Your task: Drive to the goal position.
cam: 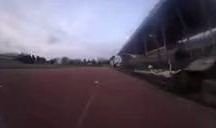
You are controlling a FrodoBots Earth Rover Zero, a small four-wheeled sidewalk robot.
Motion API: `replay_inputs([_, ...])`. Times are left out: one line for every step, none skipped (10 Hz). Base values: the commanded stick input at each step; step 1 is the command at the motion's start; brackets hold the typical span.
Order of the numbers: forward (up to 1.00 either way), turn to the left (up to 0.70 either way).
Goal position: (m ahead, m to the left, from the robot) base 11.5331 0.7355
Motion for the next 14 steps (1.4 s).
replay_inputs([0.70, 0.00])
replay_inputs([0.70, -0.09])
replay_inputs([0.70, -0.29])
replay_inputs([0.70, -0.20])
replay_inputs([0.70, 0.00])
replay_inputs([0.70, 0.00])
replay_inputs([0.70, 0.00])
replay_inputs([0.70, 0.00])
replay_inputs([0.70, 0.00])
replay_inputs([0.70, 0.00])
replay_inputs([0.70, 0.00])
replay_inputs([0.70, 0.00])
replay_inputs([0.70, 0.00])
replay_inputs([0.70, 0.00])
